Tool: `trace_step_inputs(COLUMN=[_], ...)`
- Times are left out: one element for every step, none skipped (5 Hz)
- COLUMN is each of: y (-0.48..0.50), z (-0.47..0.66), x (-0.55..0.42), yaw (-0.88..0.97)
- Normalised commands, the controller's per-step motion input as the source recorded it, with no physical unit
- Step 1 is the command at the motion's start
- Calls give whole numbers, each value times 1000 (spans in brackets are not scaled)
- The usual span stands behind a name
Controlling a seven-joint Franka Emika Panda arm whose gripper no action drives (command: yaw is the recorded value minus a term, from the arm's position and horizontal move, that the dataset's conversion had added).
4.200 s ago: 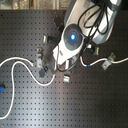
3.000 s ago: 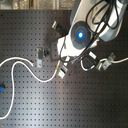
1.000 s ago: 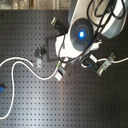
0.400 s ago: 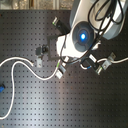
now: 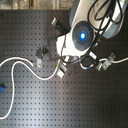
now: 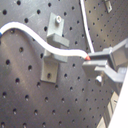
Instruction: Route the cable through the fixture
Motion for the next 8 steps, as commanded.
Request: trace_step_inputs(y=[90, 72, 58, 22, 10, 19, 0, 37], z=[148, 149, 111, 96, 163, 141, 15, -599], x=[130, 143, 126, 66, 19, 31, 0, 59], yaw=[-103, -140, -243, -411, -477, -460, 0, 0])
